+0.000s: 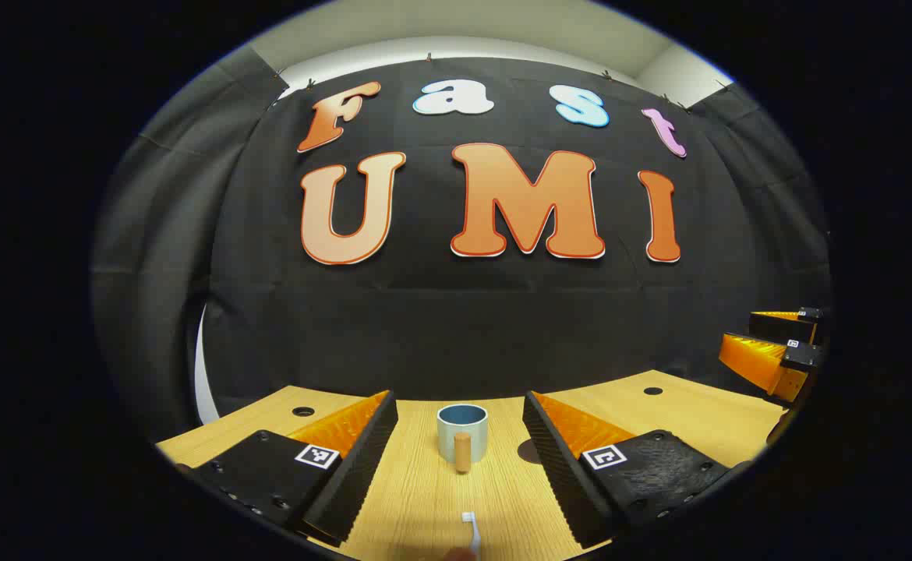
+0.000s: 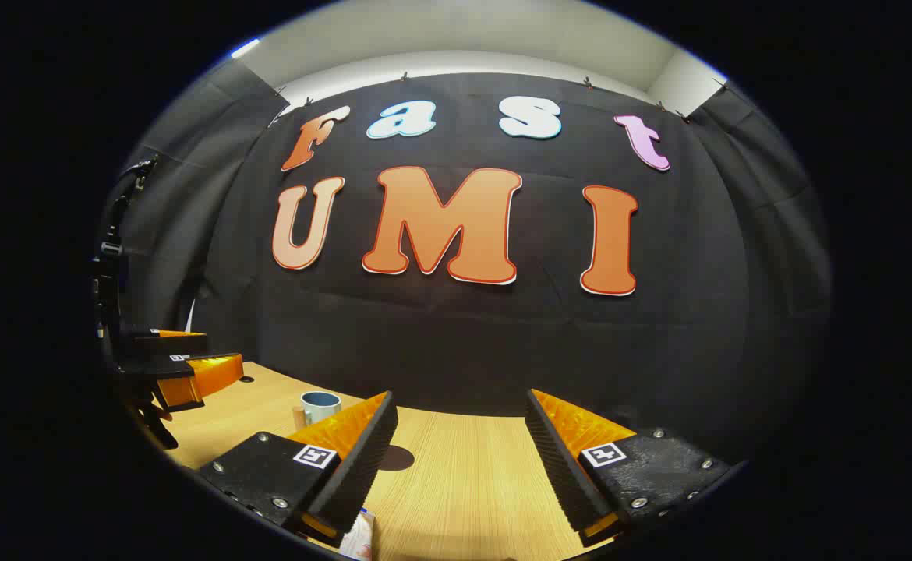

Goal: Put the toothbrush and toothpaste on the desktop into the cup, then pick up the cup and place it on the coaster on the desktop.

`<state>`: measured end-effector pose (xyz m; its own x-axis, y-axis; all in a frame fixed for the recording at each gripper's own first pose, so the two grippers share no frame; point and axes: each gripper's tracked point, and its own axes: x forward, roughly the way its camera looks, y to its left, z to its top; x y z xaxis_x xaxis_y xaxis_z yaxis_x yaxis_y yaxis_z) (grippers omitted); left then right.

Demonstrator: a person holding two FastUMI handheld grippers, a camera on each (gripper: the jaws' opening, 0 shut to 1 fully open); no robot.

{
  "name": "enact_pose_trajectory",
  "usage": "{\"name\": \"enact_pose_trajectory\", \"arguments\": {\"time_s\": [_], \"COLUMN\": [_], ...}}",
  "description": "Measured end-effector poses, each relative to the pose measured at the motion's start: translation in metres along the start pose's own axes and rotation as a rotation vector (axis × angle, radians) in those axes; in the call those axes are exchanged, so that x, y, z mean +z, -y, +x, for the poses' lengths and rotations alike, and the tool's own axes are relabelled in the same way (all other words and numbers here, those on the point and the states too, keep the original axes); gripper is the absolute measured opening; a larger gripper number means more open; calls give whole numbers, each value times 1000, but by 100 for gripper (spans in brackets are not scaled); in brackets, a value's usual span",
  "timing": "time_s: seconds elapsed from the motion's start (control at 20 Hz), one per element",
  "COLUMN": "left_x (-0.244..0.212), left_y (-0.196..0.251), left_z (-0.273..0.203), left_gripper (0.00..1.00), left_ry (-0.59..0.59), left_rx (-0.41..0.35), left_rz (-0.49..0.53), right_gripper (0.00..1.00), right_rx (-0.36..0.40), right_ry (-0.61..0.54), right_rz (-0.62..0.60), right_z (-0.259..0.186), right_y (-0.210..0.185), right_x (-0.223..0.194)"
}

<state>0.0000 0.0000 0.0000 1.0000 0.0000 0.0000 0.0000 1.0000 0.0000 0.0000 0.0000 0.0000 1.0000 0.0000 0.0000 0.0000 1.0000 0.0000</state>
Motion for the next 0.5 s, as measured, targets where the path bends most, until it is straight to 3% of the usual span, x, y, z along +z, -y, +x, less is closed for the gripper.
{"name": "enact_pose_trajectory", "arguments": {"time_s": [0.05, 0.3, 0.5], "left_x": [0, 2, -7], "left_y": [1, -6, -9], "left_z": [0, -1, 2], "left_gripper": [97, 100, 98], "left_ry": [3, 21, -15], "left_rx": [-2, 18, 29], "left_rz": [-2, -49, -34], "right_gripper": [98, 99, 99], "right_rx": [-2, 0, 7], "right_ry": [-1, -16, -18], "right_rz": [4, 3, 10], "right_z": [2, 2, 0], "right_y": [0, 1, -2], "right_x": [0, -4, -4]}}
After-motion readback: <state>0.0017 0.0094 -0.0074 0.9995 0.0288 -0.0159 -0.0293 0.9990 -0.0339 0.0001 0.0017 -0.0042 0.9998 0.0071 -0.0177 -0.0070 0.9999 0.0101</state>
